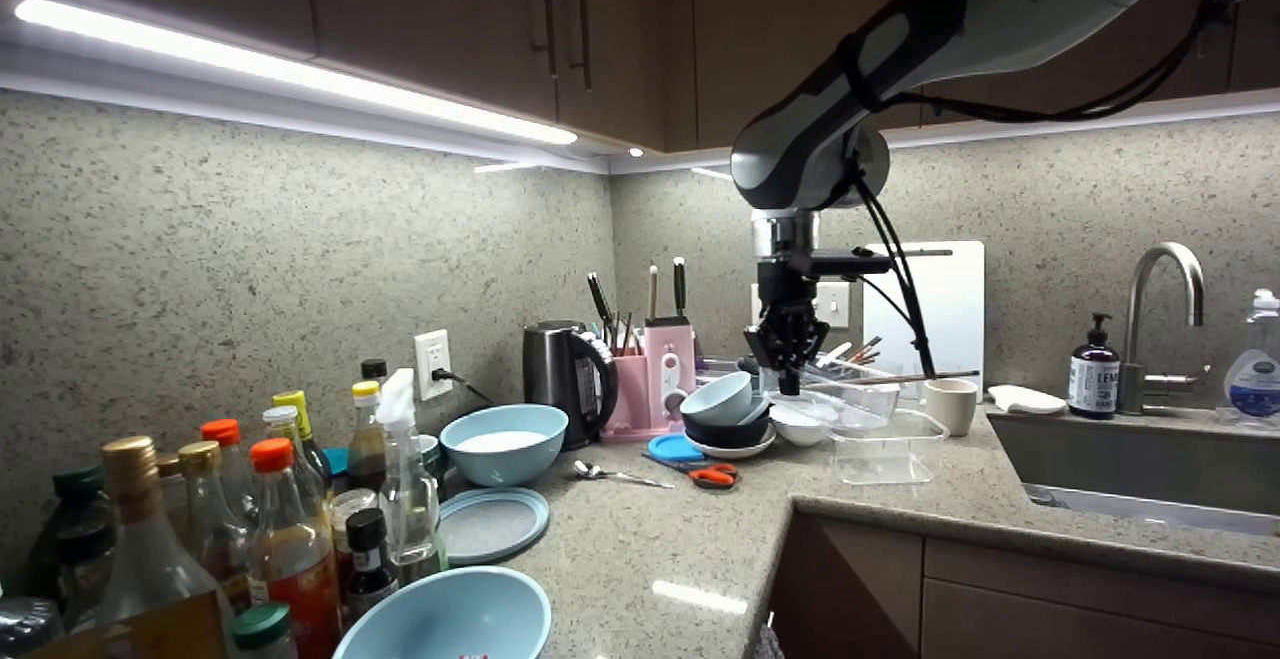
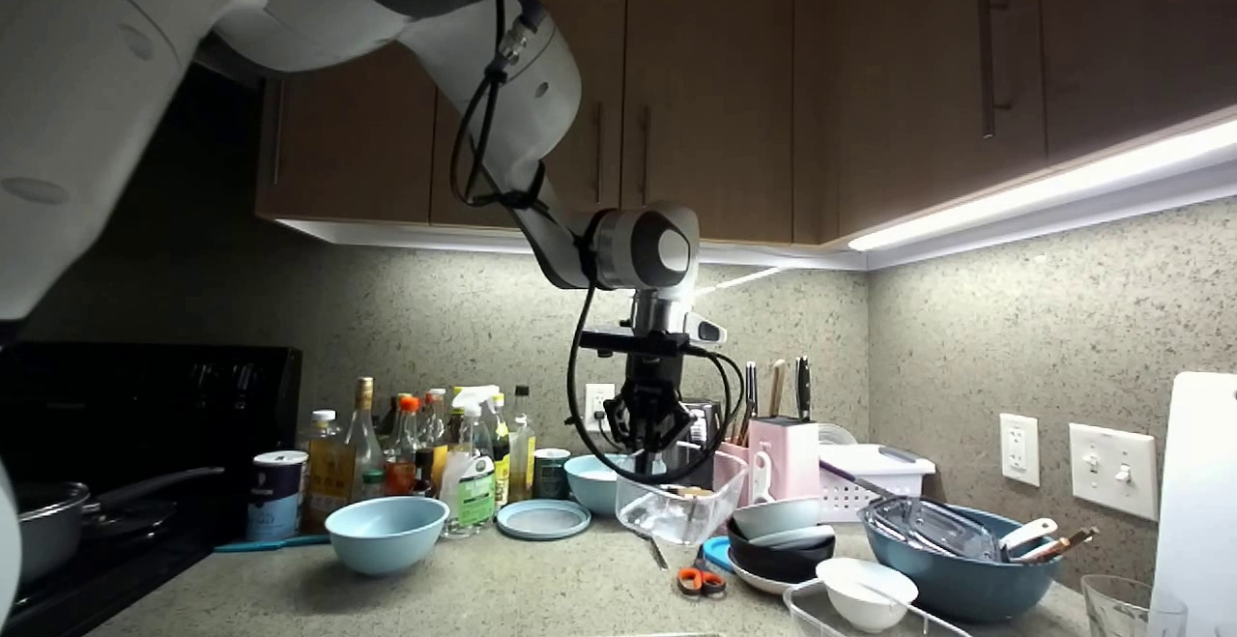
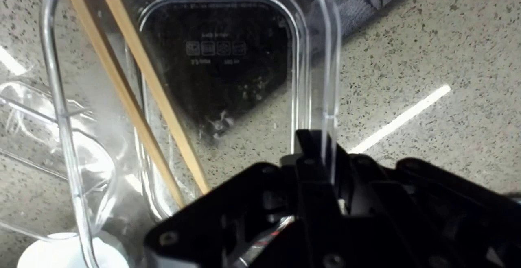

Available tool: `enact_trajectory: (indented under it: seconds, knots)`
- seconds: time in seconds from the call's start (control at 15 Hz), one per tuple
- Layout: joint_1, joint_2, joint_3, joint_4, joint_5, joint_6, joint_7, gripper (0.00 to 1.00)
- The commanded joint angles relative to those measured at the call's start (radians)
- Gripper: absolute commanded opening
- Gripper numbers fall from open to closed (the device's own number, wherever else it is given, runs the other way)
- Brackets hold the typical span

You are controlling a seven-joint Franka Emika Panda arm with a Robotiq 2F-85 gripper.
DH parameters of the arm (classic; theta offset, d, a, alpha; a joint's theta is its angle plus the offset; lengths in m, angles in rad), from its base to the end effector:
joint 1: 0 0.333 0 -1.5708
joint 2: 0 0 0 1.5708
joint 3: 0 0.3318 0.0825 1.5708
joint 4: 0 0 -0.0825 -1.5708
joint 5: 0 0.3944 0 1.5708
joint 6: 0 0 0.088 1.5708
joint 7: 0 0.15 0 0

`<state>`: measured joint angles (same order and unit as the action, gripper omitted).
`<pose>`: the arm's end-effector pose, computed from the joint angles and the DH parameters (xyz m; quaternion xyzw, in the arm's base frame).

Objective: Stack up the containers on the table

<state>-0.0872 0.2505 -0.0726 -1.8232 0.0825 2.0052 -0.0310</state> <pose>0.6188 -0.0895 0.3611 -0.9957 0.0820 0.0310 0.0309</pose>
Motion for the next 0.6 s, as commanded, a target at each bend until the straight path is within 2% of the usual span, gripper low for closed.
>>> enact_trajectory:
  seconds: [0.0, 0.07, 0.13, 0.4, 0.47, 0.53]
  knots:
    - [-0.027, -0.102, -0.018, -0.144, 0.088, 0.123, 0.065, 0.02]
    - [-0.018, -0.036, -0.014, -0.058, 0.043, 0.056, 0.025, 0.02]
    - [-0.021, -0.043, -0.019, -0.07, 0.047, 0.064, 0.026, 0.07]
    - [-0.017, -0.034, -0.015, -0.065, 0.046, 0.064, 0.026, 0.07]
    - [-0.01, -0.024, -0.013, -0.054, 0.048, 0.074, 0.056, 0.02]
    - [-0.012, -0.02, -0.015, -0.048, 0.064, 0.086, 0.085, 0.02]
